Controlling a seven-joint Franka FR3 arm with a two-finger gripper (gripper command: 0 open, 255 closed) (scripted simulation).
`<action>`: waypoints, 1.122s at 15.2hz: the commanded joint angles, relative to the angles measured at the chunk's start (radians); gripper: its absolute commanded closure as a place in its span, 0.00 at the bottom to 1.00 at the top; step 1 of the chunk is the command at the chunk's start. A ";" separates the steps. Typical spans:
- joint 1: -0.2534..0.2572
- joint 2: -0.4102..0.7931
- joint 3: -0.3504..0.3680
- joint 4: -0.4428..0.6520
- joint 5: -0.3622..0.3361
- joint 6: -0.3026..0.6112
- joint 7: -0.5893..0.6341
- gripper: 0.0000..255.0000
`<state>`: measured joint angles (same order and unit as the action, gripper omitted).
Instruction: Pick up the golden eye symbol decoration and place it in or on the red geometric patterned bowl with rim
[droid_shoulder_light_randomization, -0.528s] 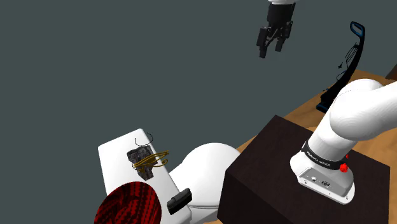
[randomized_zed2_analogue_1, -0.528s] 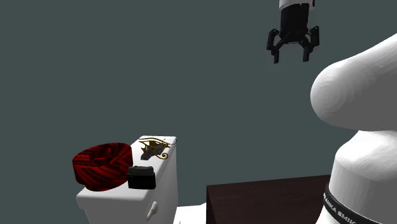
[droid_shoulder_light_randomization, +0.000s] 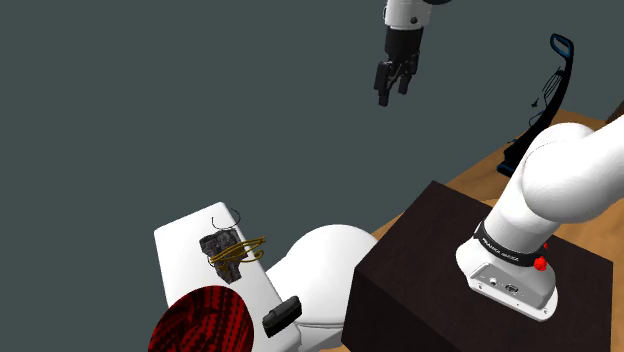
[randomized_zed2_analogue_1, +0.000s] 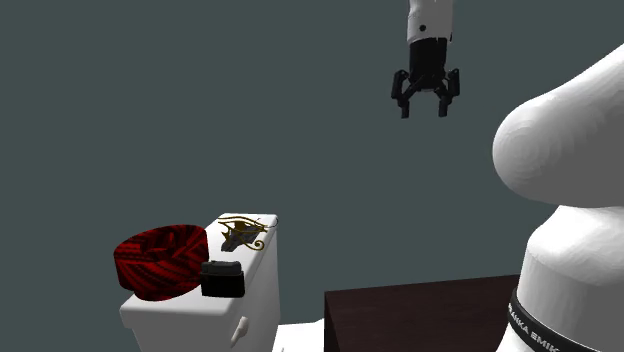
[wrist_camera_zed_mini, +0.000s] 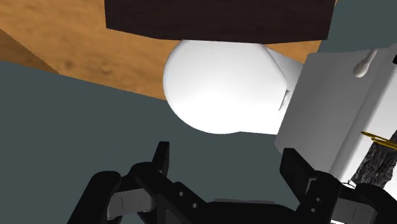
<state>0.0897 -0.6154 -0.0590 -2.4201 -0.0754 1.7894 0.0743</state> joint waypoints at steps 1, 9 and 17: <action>0.025 0.067 0.001 0.016 0.005 0.055 -0.038 0.00; 0.120 0.309 0.033 0.088 0.035 0.233 -0.172 0.00; 0.200 0.539 0.087 0.193 0.055 0.366 -0.298 0.00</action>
<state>0.2803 -0.1036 0.0210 -2.2412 -0.0223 2.1407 -0.2055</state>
